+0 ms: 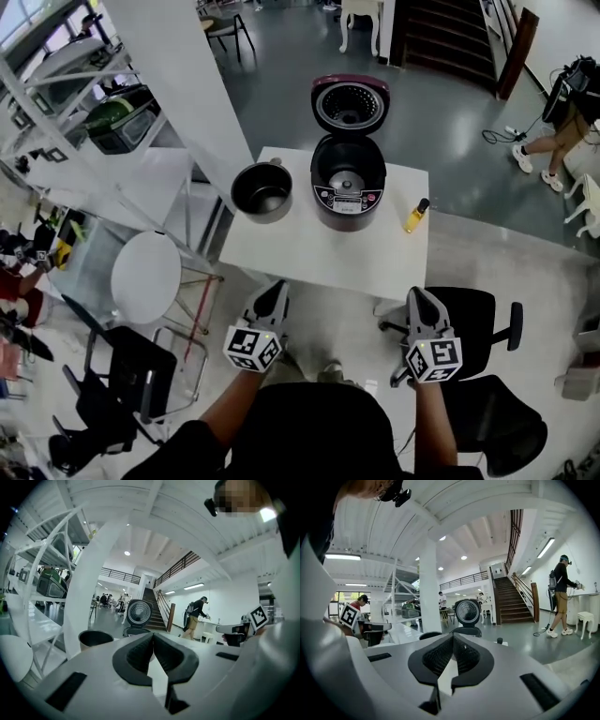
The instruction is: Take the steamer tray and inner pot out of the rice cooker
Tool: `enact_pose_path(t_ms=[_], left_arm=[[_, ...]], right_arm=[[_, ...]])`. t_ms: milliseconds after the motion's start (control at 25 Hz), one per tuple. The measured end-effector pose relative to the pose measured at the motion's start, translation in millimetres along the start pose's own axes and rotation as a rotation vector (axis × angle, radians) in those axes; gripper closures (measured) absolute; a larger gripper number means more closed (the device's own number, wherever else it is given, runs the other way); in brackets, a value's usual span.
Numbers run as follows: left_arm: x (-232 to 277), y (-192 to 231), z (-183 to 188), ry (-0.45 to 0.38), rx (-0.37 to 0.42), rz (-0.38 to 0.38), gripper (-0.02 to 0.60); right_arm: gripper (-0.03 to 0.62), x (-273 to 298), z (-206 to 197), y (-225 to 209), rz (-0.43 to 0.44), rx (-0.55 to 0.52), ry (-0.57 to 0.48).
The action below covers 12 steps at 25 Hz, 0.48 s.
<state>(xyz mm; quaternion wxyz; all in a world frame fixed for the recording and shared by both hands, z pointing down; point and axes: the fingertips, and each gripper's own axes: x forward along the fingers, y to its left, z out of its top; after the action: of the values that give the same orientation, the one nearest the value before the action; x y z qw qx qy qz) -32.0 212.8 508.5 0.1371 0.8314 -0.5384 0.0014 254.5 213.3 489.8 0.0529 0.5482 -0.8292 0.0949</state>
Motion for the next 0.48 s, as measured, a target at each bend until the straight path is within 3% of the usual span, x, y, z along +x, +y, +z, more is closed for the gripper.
enact_pose_path(t_ms=[160,480], left_arm=[[-6,-5,0,-0.006,0.028,0.002,0.577],[-26,-4,-9,-0.023,-0.015,0.022,0.577]], right_arm=[[0.594,-13,3,-3,-0.038,0.018,-0.045],[0.594,-30,1,-1,-0.076,-0.025,-0.029]])
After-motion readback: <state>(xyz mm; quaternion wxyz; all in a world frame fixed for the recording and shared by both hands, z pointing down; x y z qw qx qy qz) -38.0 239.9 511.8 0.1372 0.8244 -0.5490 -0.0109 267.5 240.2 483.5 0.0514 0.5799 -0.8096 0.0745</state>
